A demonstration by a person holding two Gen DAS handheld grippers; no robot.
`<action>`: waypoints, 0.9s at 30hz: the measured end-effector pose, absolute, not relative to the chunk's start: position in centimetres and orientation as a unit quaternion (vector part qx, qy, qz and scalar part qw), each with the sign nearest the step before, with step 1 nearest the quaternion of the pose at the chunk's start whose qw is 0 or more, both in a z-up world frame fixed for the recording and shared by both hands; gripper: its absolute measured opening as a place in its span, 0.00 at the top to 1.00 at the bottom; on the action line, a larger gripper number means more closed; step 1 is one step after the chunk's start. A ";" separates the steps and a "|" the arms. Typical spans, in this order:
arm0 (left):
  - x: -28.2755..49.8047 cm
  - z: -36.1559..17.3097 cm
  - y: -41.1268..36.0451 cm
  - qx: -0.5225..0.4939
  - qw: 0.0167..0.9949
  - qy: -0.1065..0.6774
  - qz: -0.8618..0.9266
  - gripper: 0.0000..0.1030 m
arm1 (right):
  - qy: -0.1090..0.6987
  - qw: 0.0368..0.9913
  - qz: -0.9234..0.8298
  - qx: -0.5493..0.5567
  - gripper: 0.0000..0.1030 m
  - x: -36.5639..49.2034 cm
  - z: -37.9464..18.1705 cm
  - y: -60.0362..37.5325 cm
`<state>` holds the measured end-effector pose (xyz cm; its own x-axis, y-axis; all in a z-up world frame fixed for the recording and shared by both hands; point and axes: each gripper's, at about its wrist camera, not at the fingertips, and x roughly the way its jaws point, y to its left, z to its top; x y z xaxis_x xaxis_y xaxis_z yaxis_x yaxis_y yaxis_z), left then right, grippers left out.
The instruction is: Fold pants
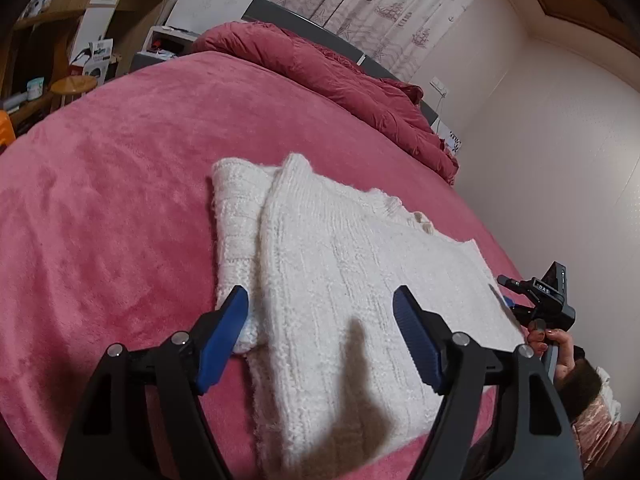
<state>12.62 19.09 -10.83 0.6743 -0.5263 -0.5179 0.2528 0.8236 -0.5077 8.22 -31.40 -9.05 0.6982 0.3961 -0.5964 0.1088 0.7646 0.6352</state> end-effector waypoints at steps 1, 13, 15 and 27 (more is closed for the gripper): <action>12.7 -10.7 18.9 -0.194 0.894 0.342 -0.217 0.31 | 0.379 0.860 0.090 0.329 0.54 8.3 -9.0 -31.1; 14.6 -9.6 15.1 -0.117 0.906 0.375 -0.154 0.93 | 0.380 0.886 0.046 0.262 0.95 7.9 -8.7 -29.7; 13.9 -9.5 15.5 -0.138 0.908 0.369 -0.143 0.93 | 0.367 0.884 0.035 0.288 0.95 7.2 -8.3 -30.5; 13.0 -9.4 14.3 -0.115 0.902 0.377 -0.175 0.42 | 0.395 0.875 0.038 0.278 0.92 7.5 -9.0 -30.6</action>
<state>12.98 14.28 -9.40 0.6551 -0.4017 -0.6399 0.2283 0.9126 -0.3392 7.55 -30.64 -9.02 0.6847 0.2868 -0.6700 0.1527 0.8425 0.5166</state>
